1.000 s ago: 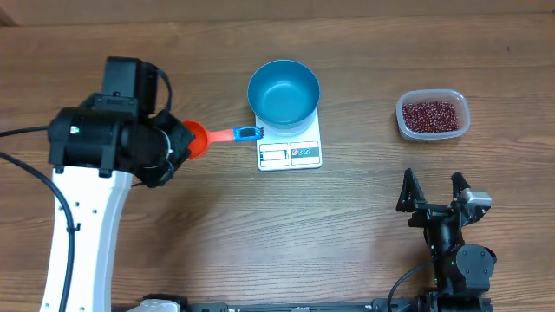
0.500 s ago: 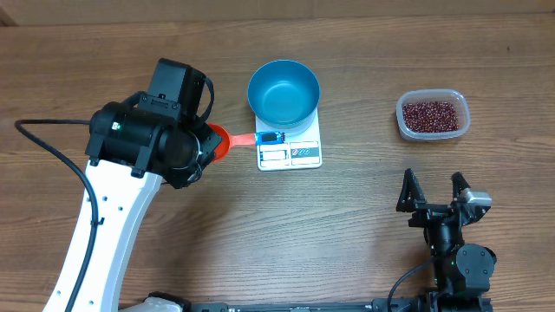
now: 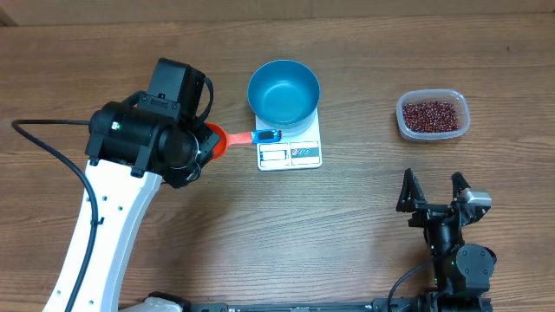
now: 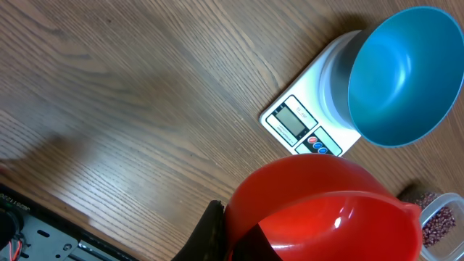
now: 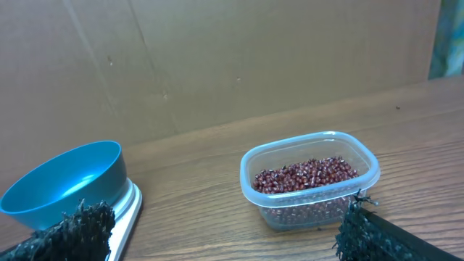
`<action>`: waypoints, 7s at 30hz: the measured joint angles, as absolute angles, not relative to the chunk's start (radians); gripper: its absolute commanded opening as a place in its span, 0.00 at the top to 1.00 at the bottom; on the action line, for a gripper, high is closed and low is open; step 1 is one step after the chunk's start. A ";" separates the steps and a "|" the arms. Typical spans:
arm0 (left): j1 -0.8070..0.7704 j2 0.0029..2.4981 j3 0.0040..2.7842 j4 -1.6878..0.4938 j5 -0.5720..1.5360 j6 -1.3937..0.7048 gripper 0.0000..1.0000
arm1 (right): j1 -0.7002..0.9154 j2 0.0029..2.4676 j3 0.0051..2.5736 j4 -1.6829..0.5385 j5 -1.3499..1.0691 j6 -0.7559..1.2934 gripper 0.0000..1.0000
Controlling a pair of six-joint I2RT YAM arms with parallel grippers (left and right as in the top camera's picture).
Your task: Scoop item into bowl and weigh 150g on scale
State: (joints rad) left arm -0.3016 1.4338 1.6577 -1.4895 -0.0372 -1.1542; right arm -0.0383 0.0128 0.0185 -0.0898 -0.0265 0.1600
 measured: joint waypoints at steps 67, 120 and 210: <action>-0.484 1.515 1.658 -1.424 0.025 -1.218 0.96 | -0.038 1.086 0.813 -0.554 -1.283 0.321 0.00; -0.653 1.630 1.658 -1.228 0.221 -1.149 0.96 | -0.038 1.086 0.814 -0.508 -1.260 0.471 0.32; -0.686 1.639 1.658 -1.249 0.206 -1.246 0.00 | -0.038 1.086 0.814 -0.525 -1.237 0.472 0.96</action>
State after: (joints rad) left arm -0.6861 1.6390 1.6577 -1.2491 0.2058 -1.2465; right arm -0.0383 1.0859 0.8139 -0.5251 -1.2373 0.4717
